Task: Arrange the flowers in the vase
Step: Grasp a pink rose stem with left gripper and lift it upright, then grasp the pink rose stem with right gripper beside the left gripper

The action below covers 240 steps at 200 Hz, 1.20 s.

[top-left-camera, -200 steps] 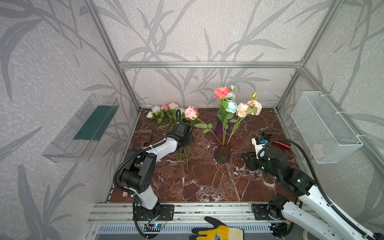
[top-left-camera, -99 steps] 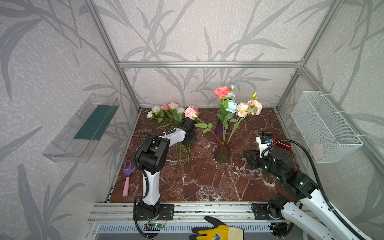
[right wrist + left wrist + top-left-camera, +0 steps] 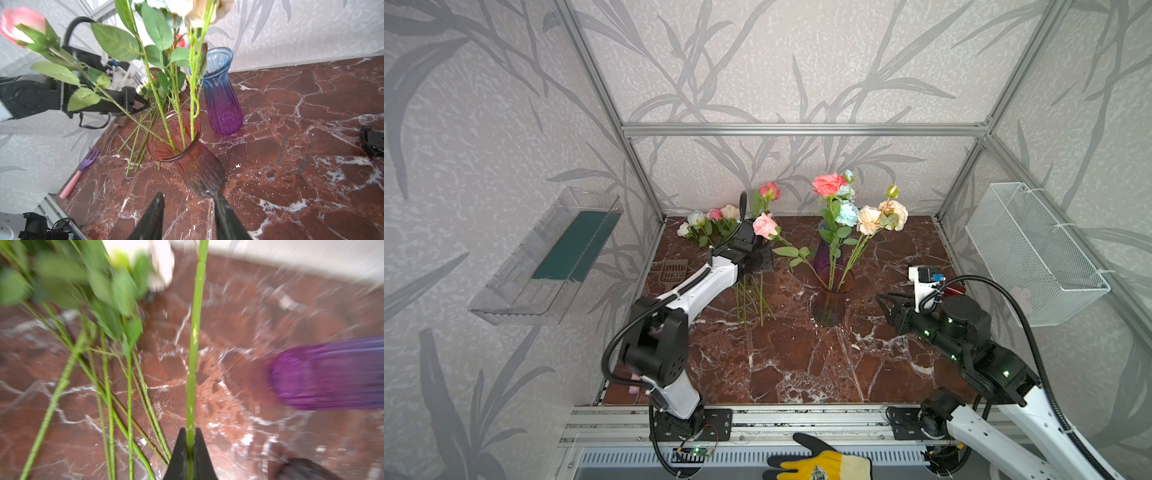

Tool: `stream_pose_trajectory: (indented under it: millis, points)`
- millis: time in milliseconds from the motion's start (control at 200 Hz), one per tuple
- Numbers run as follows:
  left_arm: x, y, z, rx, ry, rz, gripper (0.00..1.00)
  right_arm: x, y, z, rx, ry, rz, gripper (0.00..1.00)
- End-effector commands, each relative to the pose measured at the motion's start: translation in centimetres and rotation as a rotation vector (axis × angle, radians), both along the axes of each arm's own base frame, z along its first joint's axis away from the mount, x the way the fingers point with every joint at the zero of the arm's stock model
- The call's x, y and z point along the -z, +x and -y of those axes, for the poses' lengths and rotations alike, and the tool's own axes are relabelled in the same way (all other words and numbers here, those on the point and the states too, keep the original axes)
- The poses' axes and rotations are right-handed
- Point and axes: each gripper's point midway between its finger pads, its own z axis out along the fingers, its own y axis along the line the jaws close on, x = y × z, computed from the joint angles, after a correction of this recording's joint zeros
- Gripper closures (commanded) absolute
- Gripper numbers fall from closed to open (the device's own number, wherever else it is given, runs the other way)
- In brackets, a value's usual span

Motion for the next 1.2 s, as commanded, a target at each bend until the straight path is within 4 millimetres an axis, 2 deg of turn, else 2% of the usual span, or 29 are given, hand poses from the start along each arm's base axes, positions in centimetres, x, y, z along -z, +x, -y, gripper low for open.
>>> stream_pose_trajectory:
  millis: [0,80,180,340,425,640,775,850,925,1055,1195]
  points:
    - [-5.4,-3.0,-2.8,-0.094,-0.047,0.14,1.0,-2.2,-0.5,0.3,0.005,0.047,0.025,0.59]
    - [-8.8,-5.8,-4.6,-0.132,-0.087,0.259,1.0,-3.0,-0.8,-0.3,-0.025,0.079,0.011,0.59]
    - [-12.6,-9.8,-5.5,-0.087,-0.16,0.407,1.0,-3.9,-1.1,-1.1,-0.063,0.114,0.001,0.58]
    - [-17.1,-16.0,-5.4,0.066,-0.258,0.594,1.0,-6.2,-1.9,-2.4,-0.146,0.154,-0.012,0.55]
    - [-19.2,-19.1,-5.2,0.149,-0.315,0.696,1.0,-8.1,-2.2,-3.0,-0.186,0.189,0.01,0.54]
    - [-23.5,-24.3,-3.5,0.362,-0.389,0.764,1.0,-13.8,-2.9,-5.4,-0.318,0.246,0.06,0.51]
    - [-25.3,-25.2,-2.2,0.444,-0.447,0.773,1.0,-15.9,-2.4,-7.0,-0.341,0.246,0.1,0.51]
    - [-26.3,-25.0,-1.4,0.476,-0.491,0.77,1.0,-17.0,-2.2,-8.9,-0.371,0.242,0.127,0.51]
    - [-27.3,-24.6,-0.6,0.499,-0.55,0.768,1.0,-17.8,-2.1,-11.7,-0.42,0.209,0.149,0.51]
    - [-27.3,-23.3,0.5,0.508,-0.575,0.721,1.0,-19.4,-2.1,-16.1,-0.501,0.214,0.188,0.52]
    - [-26.8,-22.1,1.9,0.516,-0.596,0.707,1.0,-20.5,-1.5,-19.3,-0.547,0.268,0.209,0.52]
